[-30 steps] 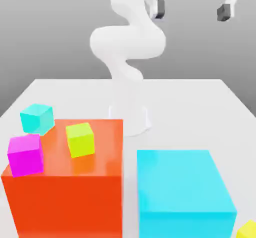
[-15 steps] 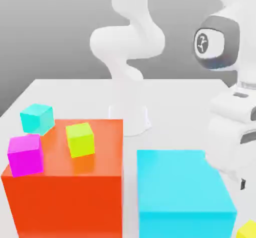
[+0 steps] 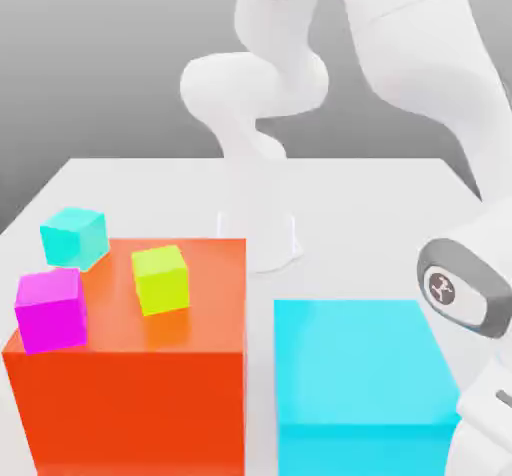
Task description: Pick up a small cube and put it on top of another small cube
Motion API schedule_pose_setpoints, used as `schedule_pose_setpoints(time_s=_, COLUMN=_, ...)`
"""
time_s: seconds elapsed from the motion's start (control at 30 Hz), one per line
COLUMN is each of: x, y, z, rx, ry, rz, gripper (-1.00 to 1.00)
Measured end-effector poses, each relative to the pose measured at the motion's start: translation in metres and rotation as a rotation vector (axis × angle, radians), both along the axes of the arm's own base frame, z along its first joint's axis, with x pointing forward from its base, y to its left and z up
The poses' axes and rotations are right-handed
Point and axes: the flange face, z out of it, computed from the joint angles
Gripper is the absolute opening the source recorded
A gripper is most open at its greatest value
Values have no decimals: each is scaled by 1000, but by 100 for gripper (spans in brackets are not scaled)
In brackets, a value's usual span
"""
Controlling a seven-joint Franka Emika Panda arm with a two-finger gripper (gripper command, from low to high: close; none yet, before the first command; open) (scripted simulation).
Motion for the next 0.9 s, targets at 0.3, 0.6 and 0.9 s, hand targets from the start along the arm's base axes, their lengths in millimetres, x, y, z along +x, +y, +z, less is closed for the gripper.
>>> schedule_pose_setpoints(time_s=0.3, x=39, y=-100, z=118, rx=-32, ry=-10, rz=-251, gripper=-100)
schedule_pose_setpoints(time_s=0.6, x=29, y=-348, z=243, rx=-34, ry=-8, rz=-858, gripper=-100)
schedule_pose_setpoints(time_s=0.9, x=-31, y=-466, z=263, rx=5, ry=2, rz=-1203, gripper=100)
